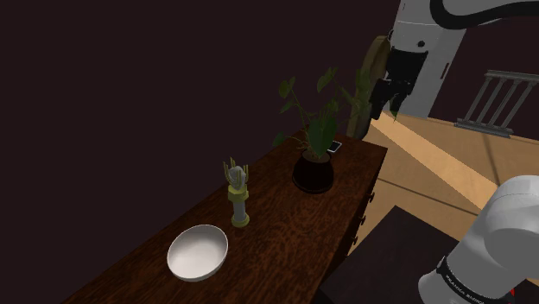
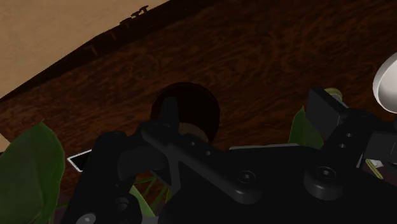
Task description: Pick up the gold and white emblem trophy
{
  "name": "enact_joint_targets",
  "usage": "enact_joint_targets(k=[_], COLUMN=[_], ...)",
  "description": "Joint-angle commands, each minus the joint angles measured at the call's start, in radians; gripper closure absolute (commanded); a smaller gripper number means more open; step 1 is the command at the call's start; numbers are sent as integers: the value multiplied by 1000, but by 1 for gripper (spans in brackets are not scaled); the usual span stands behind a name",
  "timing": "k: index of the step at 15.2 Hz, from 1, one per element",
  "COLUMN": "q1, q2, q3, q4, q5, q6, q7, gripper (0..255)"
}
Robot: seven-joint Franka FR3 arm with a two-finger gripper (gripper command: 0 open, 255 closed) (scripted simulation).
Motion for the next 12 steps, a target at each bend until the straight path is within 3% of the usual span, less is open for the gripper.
enact_joint_targets(k=[1, 12], q1=[0, 74], q2=[0, 338], q3=[0, 92], q4=[0, 90], q5=[0, 46], q6=[0, 243], q7=[0, 49], gripper=[0, 0])
